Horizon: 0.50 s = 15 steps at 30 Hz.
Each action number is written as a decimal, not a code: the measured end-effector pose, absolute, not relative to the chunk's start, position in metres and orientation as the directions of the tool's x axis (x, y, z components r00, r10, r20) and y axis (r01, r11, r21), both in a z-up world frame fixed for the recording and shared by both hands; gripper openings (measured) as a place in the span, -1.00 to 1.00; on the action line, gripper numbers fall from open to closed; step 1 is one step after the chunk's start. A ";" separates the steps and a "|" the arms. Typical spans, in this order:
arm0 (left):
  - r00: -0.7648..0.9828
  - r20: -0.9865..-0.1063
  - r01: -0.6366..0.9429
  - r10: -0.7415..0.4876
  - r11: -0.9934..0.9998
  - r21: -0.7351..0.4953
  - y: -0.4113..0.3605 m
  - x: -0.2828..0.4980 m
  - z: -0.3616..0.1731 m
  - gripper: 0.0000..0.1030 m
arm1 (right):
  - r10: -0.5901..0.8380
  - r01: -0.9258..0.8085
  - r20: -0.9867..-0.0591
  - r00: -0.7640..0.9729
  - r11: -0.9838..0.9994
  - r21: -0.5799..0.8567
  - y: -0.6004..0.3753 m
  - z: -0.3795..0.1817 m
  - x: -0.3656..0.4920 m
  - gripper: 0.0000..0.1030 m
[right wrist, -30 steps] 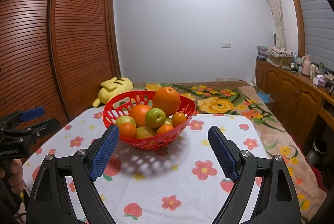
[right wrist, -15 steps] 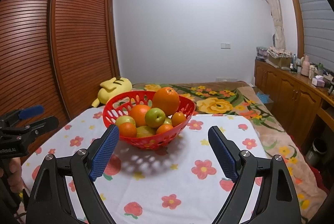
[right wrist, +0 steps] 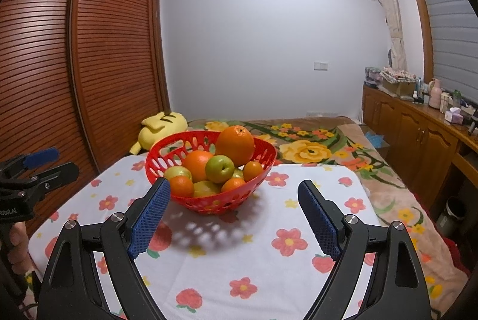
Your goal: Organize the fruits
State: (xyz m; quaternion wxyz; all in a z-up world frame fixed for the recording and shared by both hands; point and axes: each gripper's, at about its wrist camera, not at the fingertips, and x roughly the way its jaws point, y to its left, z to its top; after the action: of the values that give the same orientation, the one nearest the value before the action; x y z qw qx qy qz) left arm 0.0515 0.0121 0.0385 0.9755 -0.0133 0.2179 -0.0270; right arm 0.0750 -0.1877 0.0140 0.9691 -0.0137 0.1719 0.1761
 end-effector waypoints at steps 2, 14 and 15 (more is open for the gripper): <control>0.904 -0.423 0.048 -0.060 0.998 -0.038 0.012 0.050 0.039 0.79 | 0.336 -0.346 -0.339 0.879 0.938 0.034 -0.188 0.014 0.075 0.72; 0.904 -0.424 0.046 -0.059 0.998 -0.039 0.011 0.050 0.040 0.80 | 0.337 -0.346 -0.338 0.879 0.938 0.035 -0.188 0.014 0.075 0.73; 0.904 -0.424 0.046 -0.058 0.998 -0.038 0.011 0.050 0.040 0.80 | 0.337 -0.346 -0.338 0.879 0.938 0.035 -0.188 0.014 0.075 0.73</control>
State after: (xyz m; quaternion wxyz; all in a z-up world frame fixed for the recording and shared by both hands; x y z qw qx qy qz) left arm 0.0496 0.0113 0.0398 0.9756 -0.0137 0.2177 -0.0266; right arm 0.0747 -0.1883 0.0140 0.9691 -0.0132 0.1720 0.1762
